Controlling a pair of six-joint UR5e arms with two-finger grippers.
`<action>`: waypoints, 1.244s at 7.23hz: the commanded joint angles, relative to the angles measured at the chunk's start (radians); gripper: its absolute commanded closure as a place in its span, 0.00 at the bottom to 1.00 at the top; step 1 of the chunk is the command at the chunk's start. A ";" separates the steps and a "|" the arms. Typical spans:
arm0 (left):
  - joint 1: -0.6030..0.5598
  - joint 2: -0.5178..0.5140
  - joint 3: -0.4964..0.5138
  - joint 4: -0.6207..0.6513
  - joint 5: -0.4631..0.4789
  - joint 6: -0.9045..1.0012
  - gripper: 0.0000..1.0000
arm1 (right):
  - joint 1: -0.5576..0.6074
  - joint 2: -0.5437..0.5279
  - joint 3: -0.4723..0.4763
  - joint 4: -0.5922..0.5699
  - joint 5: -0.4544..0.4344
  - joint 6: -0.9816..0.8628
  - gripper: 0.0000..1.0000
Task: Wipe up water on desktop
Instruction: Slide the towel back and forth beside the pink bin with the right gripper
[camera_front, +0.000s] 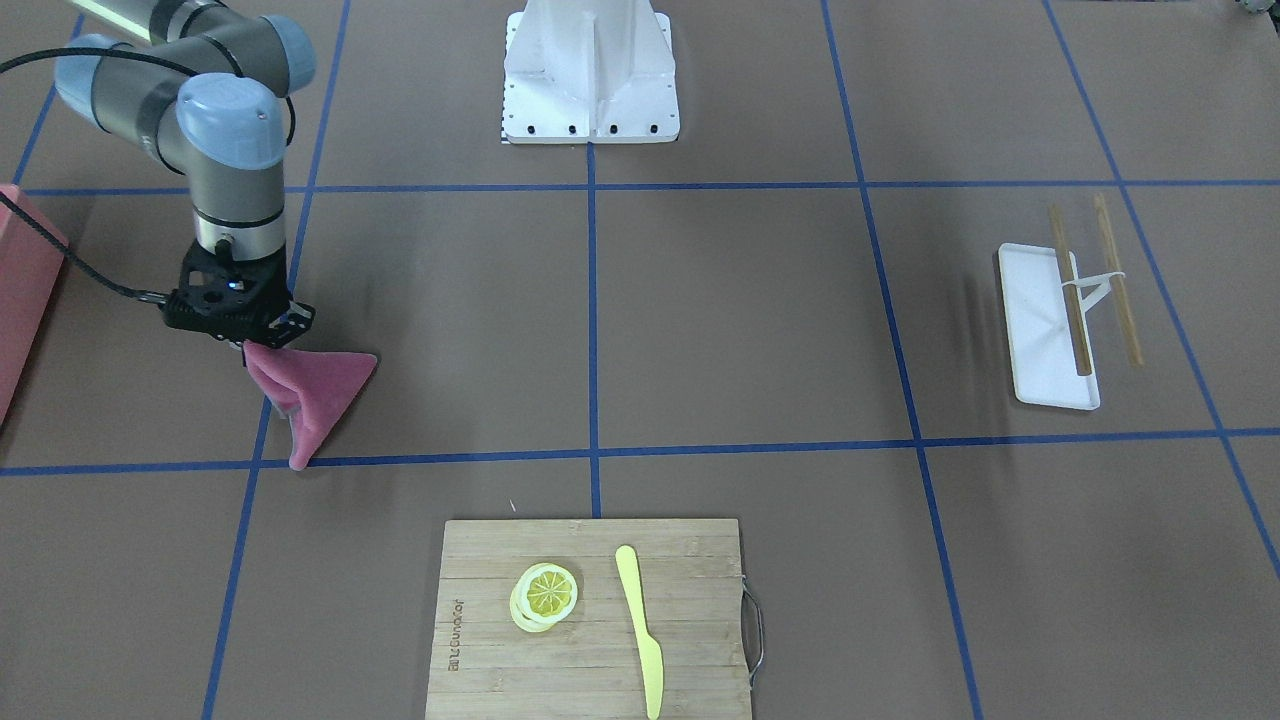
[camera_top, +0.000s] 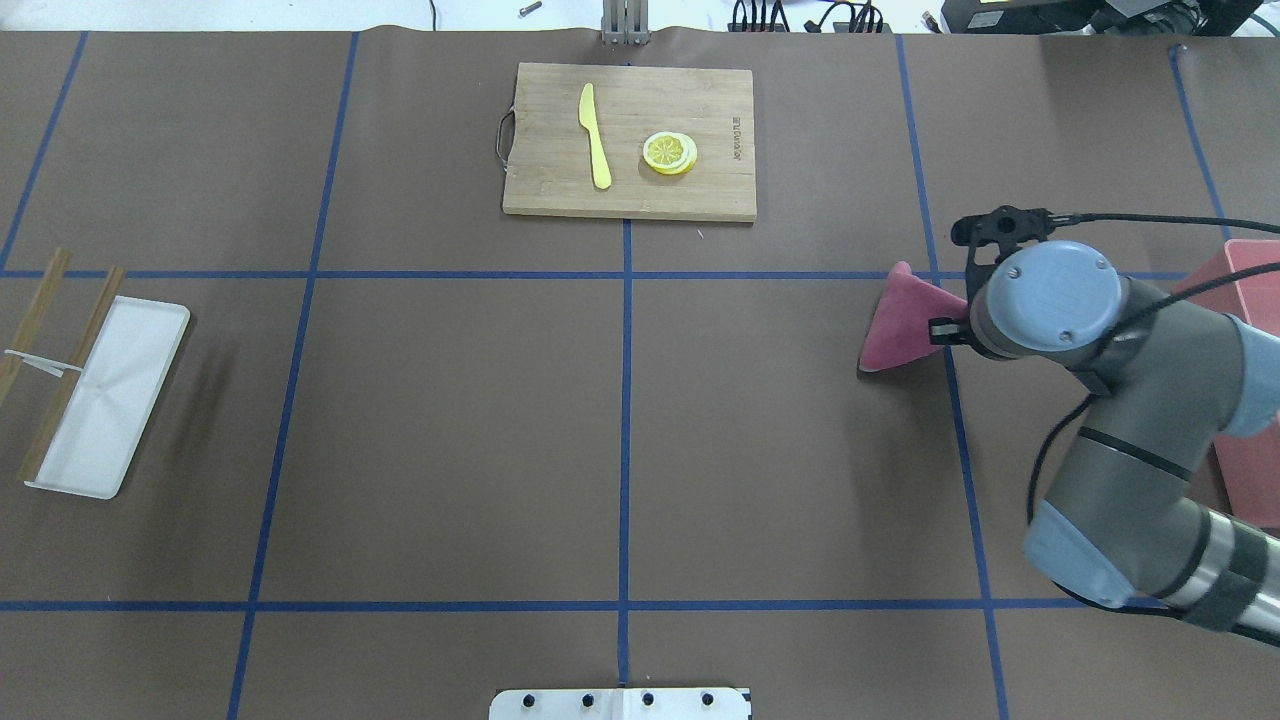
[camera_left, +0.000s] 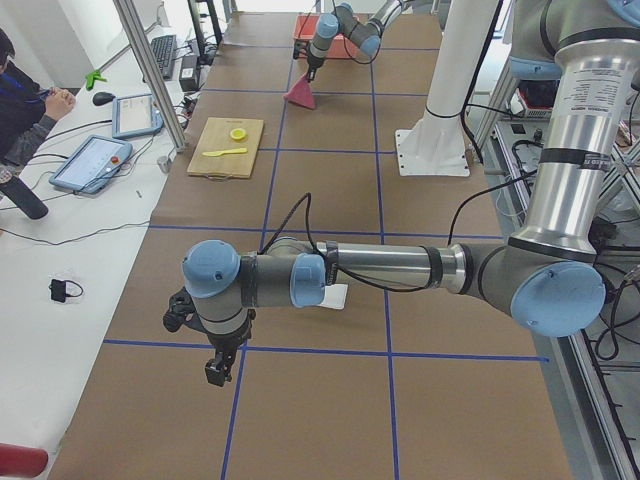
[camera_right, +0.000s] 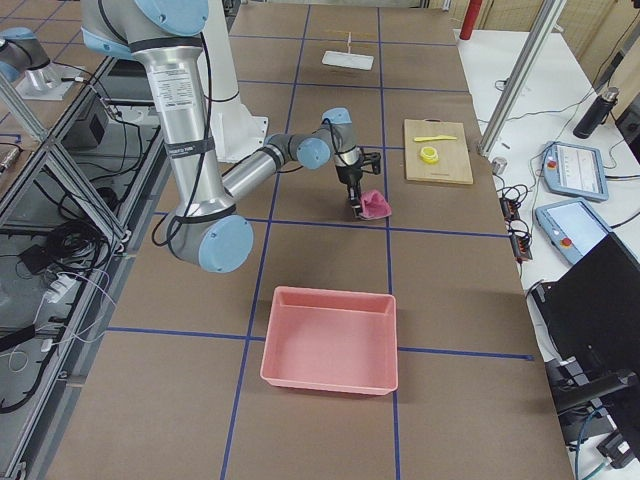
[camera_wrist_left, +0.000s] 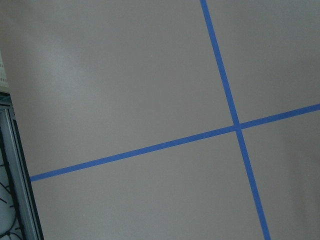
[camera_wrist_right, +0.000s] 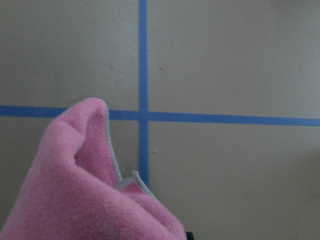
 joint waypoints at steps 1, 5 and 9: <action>-0.001 0.001 0.000 0.001 -0.007 0.000 0.02 | 0.051 -0.179 0.046 0.009 -0.008 -0.126 1.00; -0.001 0.007 -0.002 0.001 -0.007 0.000 0.02 | 0.137 -0.314 0.068 0.108 -0.005 -0.262 1.00; -0.001 0.005 -0.006 0.001 -0.007 0.000 0.02 | 0.070 -0.041 0.023 0.092 0.081 -0.064 1.00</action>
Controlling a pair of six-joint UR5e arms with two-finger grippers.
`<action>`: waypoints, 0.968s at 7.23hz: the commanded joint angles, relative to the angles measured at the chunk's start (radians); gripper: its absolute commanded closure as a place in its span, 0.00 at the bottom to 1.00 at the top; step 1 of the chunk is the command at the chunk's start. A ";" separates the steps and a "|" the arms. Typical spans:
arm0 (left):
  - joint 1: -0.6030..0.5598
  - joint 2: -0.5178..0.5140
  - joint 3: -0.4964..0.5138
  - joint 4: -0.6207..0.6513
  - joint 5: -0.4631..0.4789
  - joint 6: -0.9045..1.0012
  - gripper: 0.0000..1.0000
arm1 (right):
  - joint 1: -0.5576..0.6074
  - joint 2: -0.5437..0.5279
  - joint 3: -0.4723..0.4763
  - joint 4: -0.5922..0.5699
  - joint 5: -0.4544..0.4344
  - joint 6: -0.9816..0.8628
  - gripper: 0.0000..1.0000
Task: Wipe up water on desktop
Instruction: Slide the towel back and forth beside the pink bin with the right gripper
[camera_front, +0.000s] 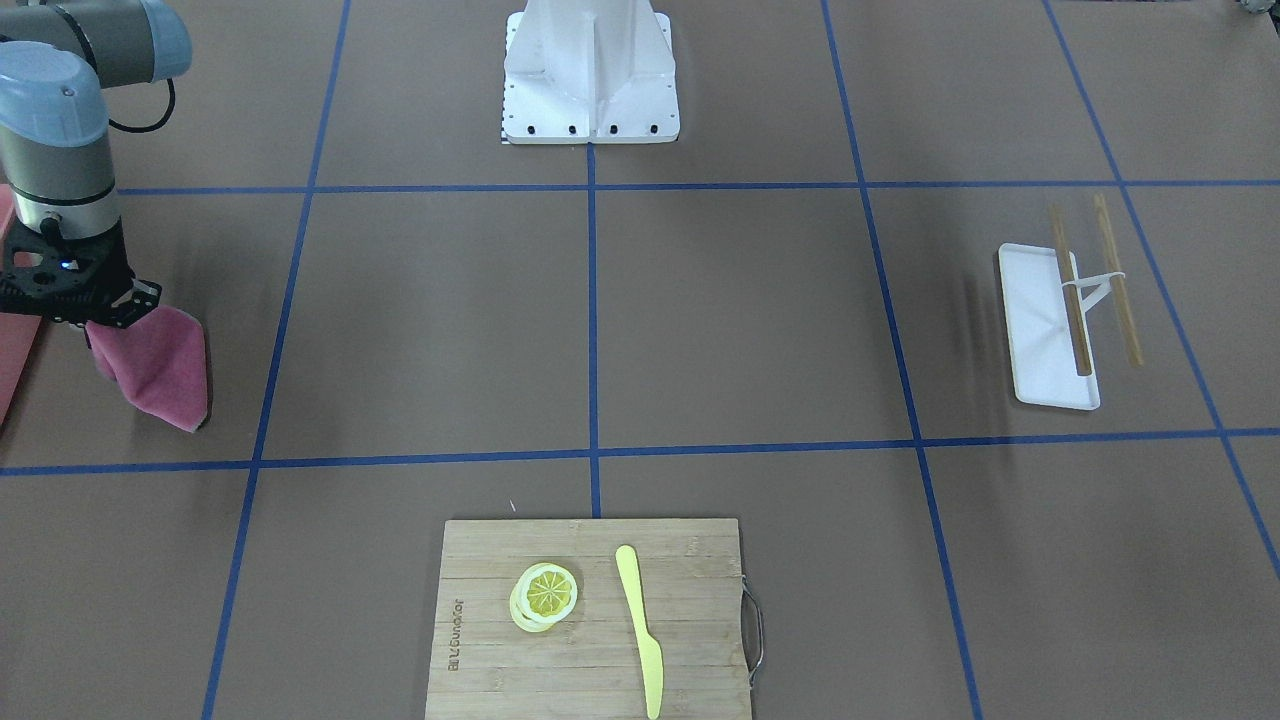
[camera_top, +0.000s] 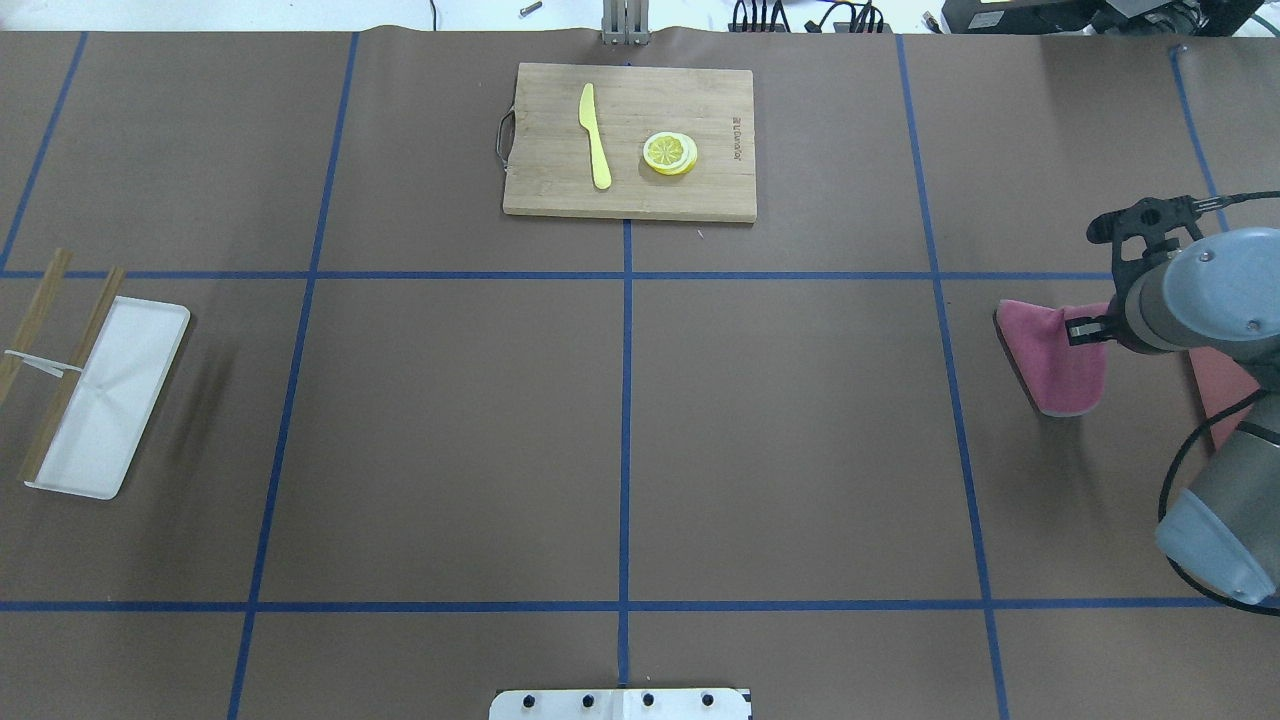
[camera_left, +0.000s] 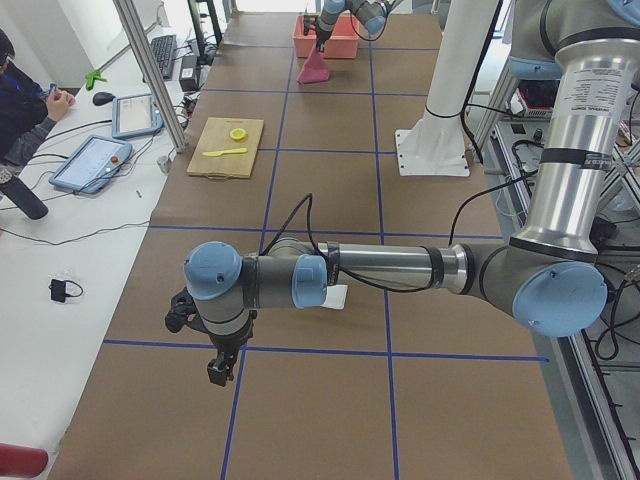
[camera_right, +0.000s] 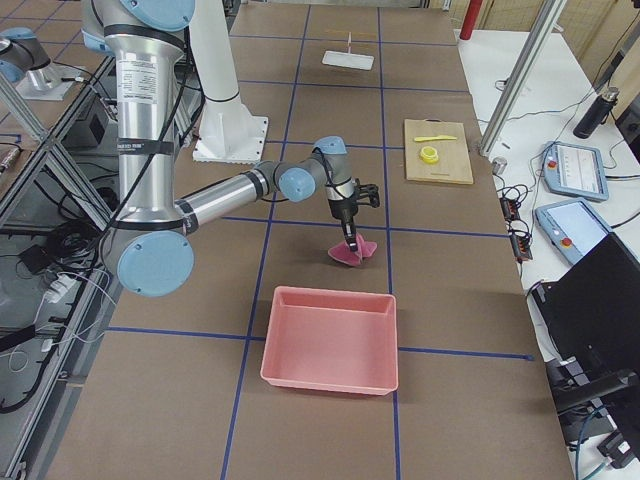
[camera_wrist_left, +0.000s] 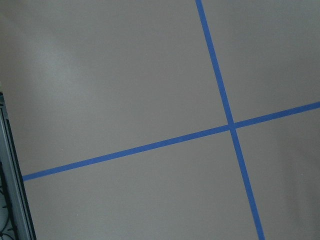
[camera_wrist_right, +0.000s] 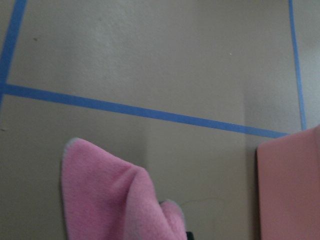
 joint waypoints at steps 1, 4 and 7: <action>0.001 -0.001 0.000 0.000 0.000 0.000 0.02 | -0.104 0.151 -0.011 -0.003 0.023 0.235 1.00; 0.001 -0.005 0.001 0.000 0.000 -0.002 0.02 | -0.208 0.225 0.006 -0.002 -0.012 0.486 1.00; 0.001 -0.007 0.000 0.000 0.000 -0.002 0.02 | -0.219 -0.078 0.146 0.001 -0.038 0.366 1.00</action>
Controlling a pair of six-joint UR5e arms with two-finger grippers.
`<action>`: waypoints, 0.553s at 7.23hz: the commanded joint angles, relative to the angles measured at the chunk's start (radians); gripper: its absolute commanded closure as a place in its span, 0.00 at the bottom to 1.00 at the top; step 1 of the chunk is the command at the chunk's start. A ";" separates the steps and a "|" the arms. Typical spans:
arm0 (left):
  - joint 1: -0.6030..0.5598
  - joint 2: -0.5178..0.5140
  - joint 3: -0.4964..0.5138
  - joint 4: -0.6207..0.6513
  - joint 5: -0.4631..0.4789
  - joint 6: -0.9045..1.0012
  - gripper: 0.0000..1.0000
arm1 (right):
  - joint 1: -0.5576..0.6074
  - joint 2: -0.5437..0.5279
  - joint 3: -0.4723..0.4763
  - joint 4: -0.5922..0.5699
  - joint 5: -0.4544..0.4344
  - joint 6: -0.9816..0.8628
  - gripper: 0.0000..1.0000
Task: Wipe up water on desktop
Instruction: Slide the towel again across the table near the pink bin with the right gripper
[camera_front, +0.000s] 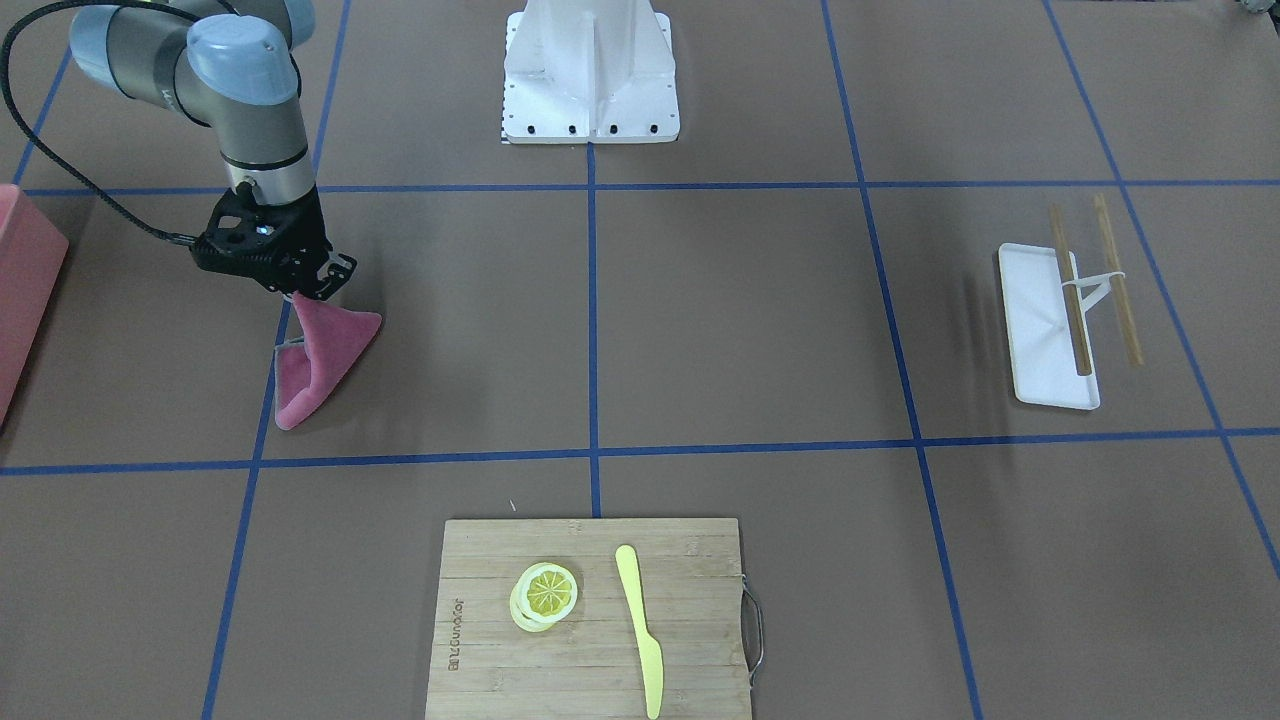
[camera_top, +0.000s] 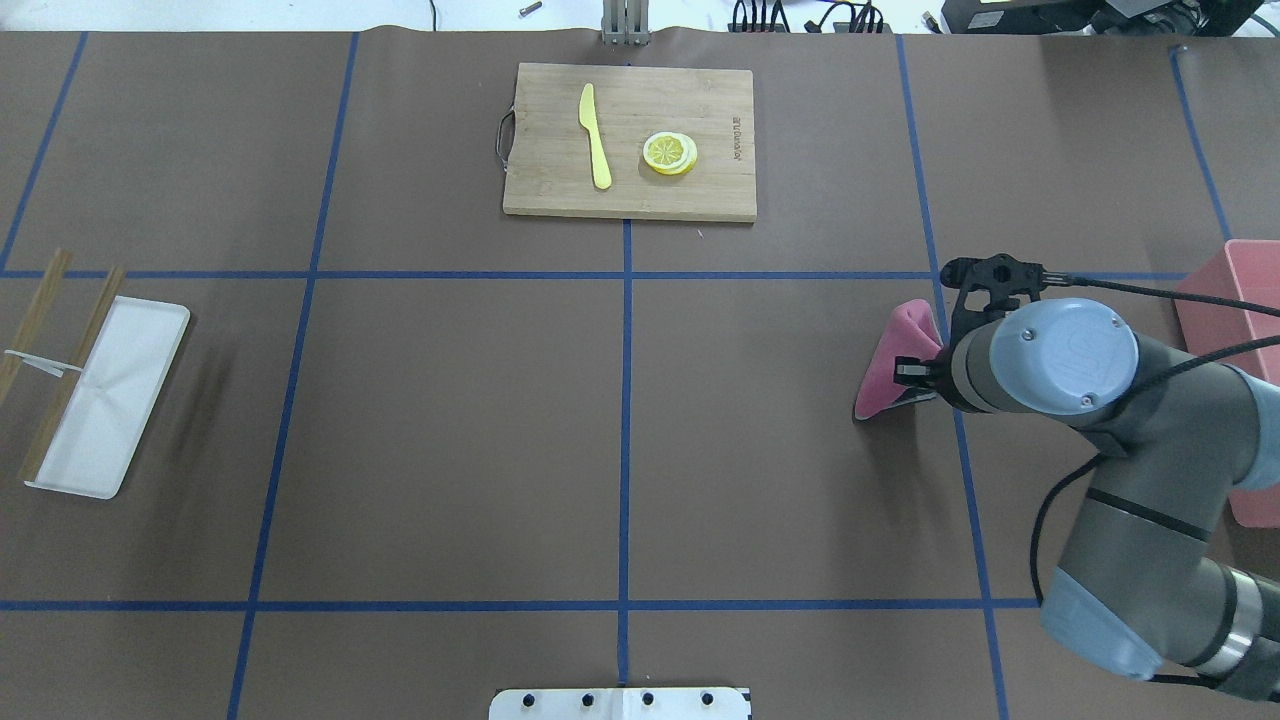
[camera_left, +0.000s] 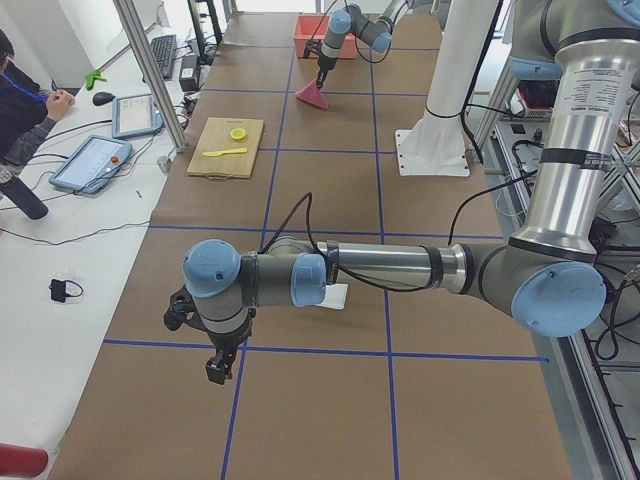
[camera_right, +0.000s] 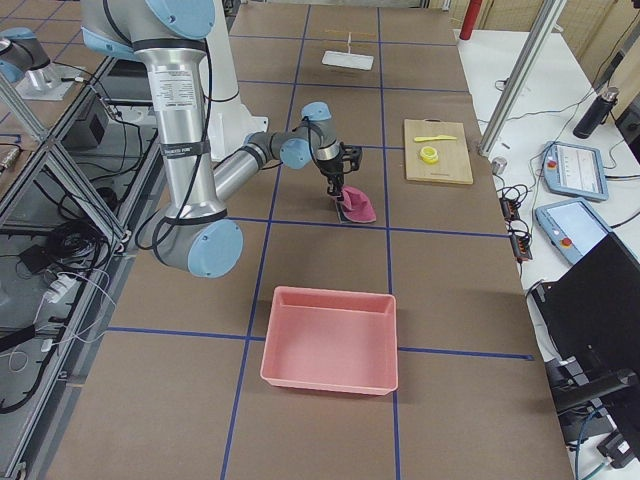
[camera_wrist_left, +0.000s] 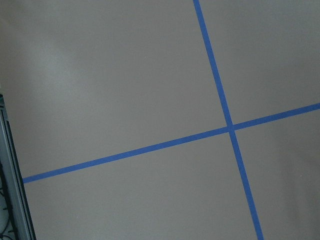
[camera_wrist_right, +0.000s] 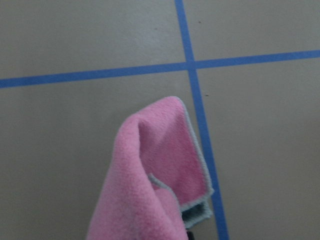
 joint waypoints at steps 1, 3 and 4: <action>0.000 0.000 -0.003 0.000 0.000 0.000 0.02 | -0.006 -0.267 0.137 0.000 -0.021 -0.084 1.00; 0.000 -0.002 -0.003 0.000 0.000 0.000 0.02 | -0.006 -0.392 0.142 0.003 -0.066 -0.143 1.00; 0.000 -0.002 -0.003 0.000 0.000 0.000 0.02 | -0.004 -0.452 0.142 0.010 -0.086 -0.179 1.00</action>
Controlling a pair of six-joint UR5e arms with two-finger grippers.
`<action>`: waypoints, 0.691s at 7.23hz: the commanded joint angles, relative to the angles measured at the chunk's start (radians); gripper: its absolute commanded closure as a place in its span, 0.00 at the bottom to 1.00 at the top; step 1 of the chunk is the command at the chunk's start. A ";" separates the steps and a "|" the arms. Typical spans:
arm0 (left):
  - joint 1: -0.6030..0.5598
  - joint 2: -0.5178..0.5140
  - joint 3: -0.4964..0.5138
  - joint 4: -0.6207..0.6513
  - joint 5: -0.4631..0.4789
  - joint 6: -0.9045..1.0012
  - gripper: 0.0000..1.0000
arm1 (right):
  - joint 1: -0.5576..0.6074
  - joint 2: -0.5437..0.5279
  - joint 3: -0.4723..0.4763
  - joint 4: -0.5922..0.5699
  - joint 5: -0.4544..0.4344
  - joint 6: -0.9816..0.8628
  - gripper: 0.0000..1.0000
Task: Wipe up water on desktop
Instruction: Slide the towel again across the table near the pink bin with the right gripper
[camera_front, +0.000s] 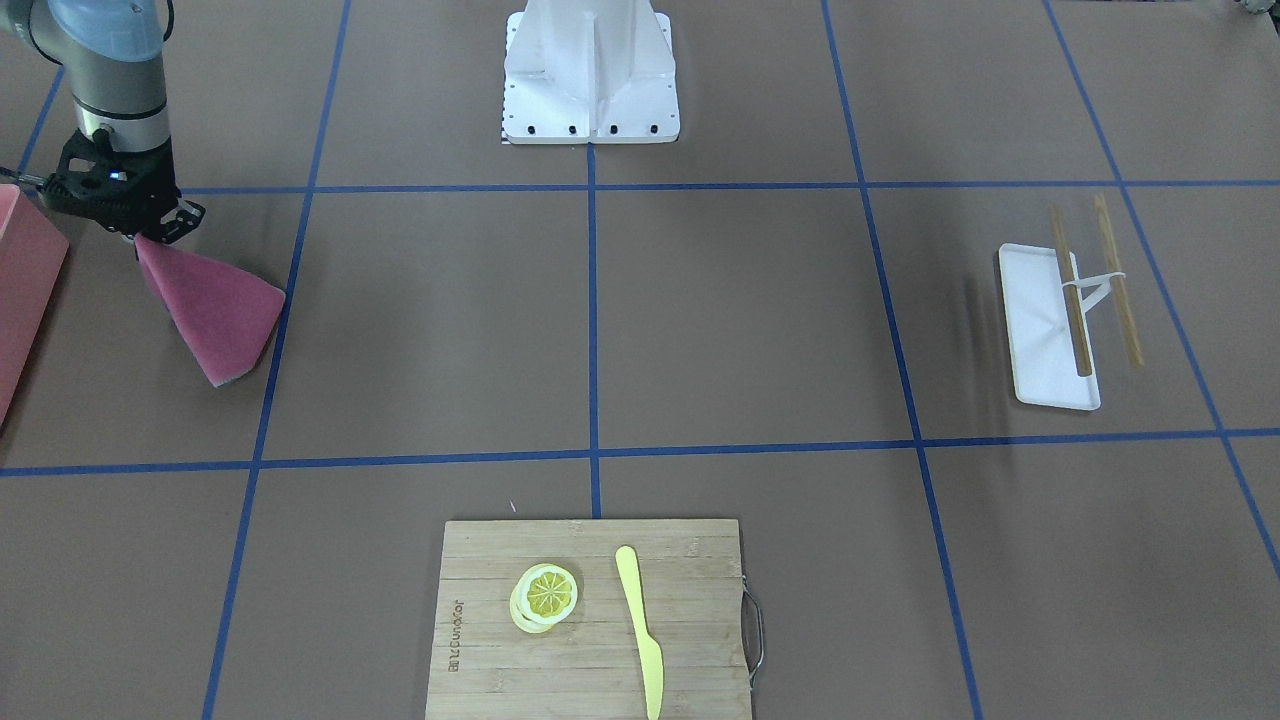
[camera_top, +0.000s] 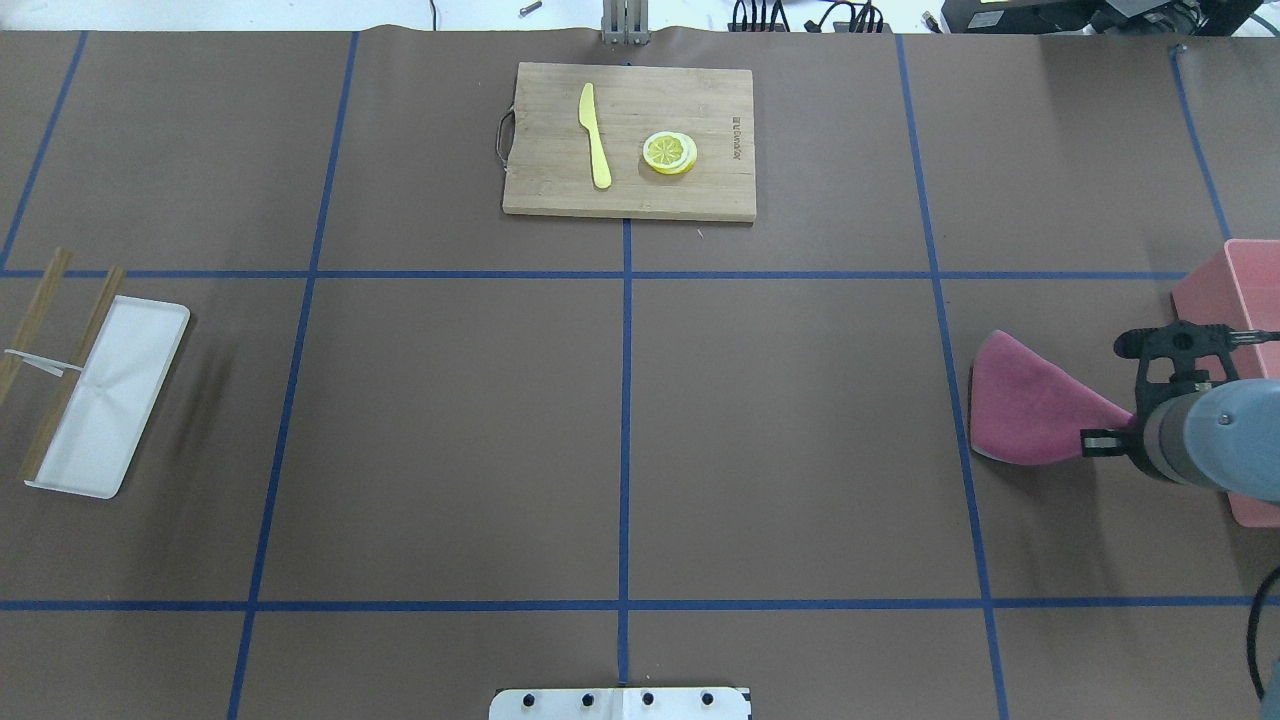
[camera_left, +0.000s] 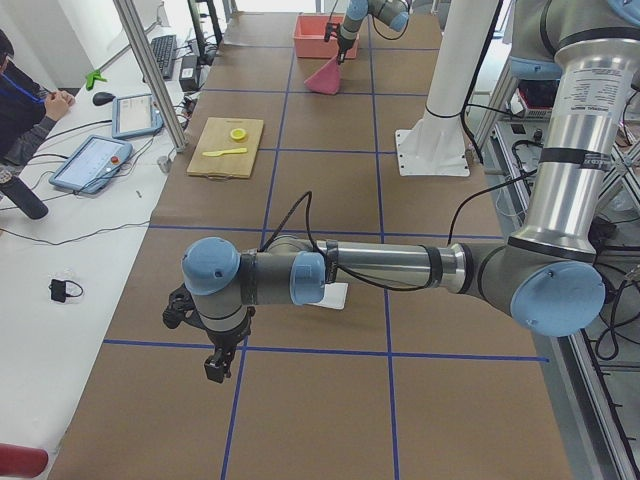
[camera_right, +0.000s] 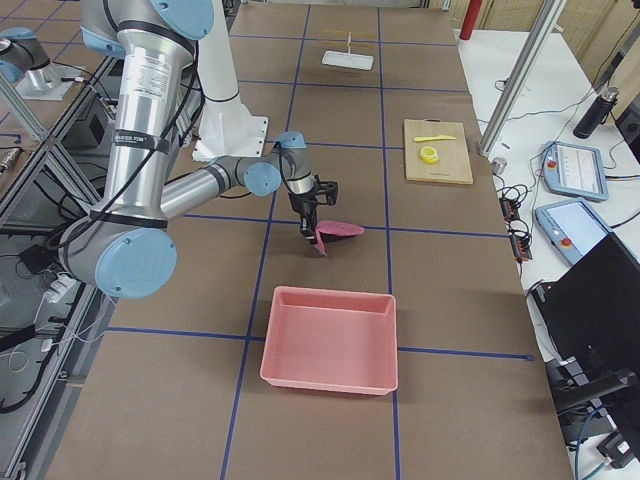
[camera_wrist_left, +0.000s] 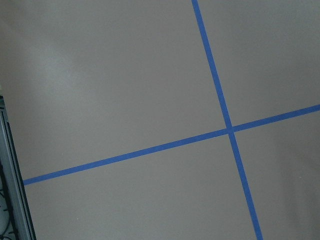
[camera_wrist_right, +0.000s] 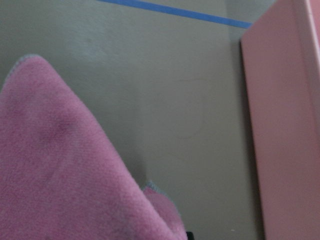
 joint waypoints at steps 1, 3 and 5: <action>0.000 0.000 0.000 0.000 0.000 0.000 0.02 | 0.006 -0.113 0.004 0.005 -0.043 -0.064 1.00; 0.000 0.000 0.000 0.000 0.000 0.000 0.02 | 0.027 -0.032 0.001 0.001 -0.028 -0.091 1.00; 0.000 0.000 0.001 0.000 0.000 0.000 0.02 | 0.027 0.149 -0.006 -0.007 0.027 -0.073 1.00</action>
